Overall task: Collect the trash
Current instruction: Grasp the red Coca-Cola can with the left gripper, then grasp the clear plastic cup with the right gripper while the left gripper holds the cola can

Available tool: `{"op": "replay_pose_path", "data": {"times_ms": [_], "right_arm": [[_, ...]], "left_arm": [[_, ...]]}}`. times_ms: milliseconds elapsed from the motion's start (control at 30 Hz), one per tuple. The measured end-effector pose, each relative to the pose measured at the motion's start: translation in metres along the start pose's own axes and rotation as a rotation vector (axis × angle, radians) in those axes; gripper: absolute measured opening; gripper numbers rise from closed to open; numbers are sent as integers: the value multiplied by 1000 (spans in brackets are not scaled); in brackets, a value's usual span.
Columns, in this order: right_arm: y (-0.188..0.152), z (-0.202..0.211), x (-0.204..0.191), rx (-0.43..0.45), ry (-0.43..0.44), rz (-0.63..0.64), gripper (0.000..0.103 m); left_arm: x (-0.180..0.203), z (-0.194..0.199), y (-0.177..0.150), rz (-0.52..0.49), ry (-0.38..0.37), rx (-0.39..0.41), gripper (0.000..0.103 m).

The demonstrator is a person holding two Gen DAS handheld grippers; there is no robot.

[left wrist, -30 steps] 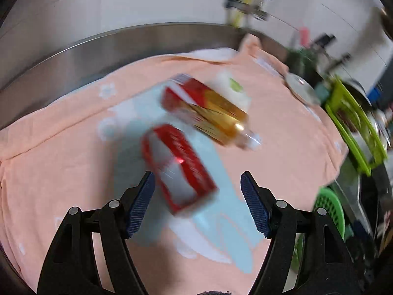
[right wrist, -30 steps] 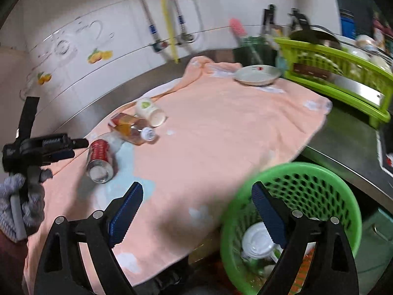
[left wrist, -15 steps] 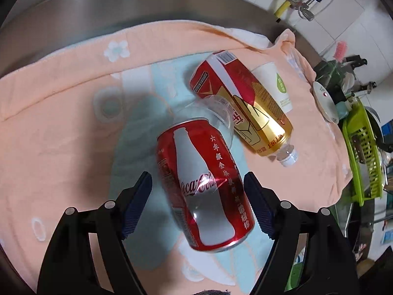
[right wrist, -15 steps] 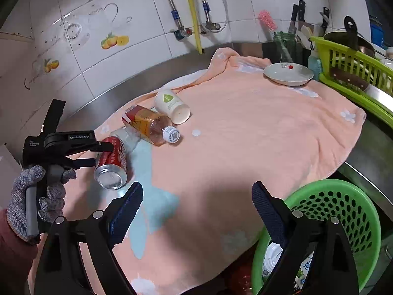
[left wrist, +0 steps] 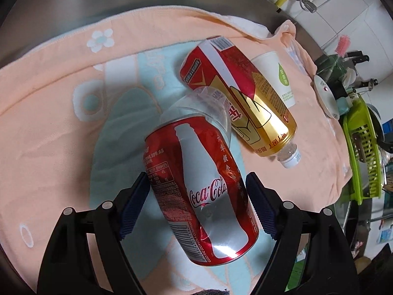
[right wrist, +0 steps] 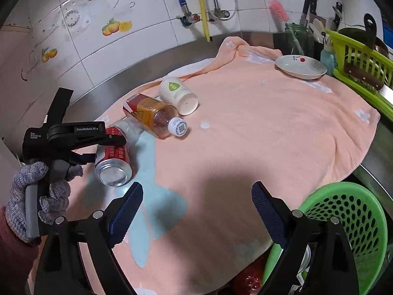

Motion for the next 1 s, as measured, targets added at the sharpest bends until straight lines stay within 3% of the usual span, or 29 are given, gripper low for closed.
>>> {"op": "replay_pose_path", "data": {"times_ms": [567, 800, 1000], "right_arm": [[9, -18, -20, -24, 22, 5, 87], [23, -33, -38, -43, 59, -31, 87], [42, -63, -70, -74, 147, -109, 87]], "left_arm": [[-4, 7, -10, -45, -42, 3, 77], [-32, 43, -18, -57, -77, 55, 77], [-71, 76, -21, -38, -85, 104, 77]]}}
Point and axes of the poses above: each gripper's, at about its wrist camera, not at the fingertips, and z roughly against the way its jaws point, x to its right, y to its top, the point moved 5 cm from there along -z, roughly the way its jaws point, and after that the axes turned 5 degrees about y, right-handed, at the moved point
